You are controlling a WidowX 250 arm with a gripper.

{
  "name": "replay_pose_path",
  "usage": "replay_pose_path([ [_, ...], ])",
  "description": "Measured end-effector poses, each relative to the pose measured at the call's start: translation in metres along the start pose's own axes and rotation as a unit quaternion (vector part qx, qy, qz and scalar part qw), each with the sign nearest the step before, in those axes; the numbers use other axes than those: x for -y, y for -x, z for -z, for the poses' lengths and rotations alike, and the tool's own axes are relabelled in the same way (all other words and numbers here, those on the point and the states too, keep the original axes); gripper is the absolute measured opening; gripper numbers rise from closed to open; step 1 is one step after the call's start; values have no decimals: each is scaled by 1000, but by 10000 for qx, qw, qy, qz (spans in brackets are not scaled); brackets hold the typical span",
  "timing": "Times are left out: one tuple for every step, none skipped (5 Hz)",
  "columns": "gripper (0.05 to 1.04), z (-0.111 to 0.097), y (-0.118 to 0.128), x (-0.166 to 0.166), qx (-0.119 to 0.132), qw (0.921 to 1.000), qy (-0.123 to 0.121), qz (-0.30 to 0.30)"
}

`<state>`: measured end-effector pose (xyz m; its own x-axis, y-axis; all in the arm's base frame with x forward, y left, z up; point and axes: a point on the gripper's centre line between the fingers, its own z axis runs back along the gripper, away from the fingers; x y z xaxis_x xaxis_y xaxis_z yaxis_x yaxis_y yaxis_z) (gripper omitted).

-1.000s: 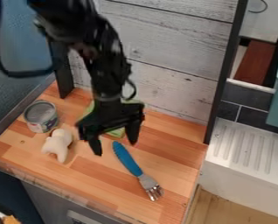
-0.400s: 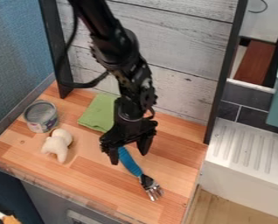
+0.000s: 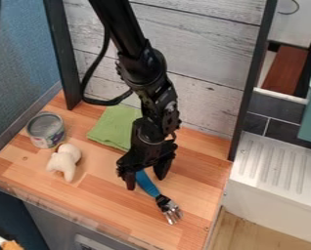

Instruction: Move the blue fork to the lower right side of the table

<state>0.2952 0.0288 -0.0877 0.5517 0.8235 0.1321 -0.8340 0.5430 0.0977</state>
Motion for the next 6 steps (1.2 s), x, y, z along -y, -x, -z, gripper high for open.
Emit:
replay_pose_path([
  [972, 7, -2, 0, -15, 10000, -70, -21],
  [692, 9, -6, 1, 54, 9998, -130, -121],
  [389, 10, -5, 0, 2, 9997, -111, -196],
  [358, 10, -4, -1, -19, 9999, -114, -122],
  [358, 9, 1, -4, -208, 9994, -172, 203],
  [358, -11, -6, -13, -367, 9992, 4, 123],
])
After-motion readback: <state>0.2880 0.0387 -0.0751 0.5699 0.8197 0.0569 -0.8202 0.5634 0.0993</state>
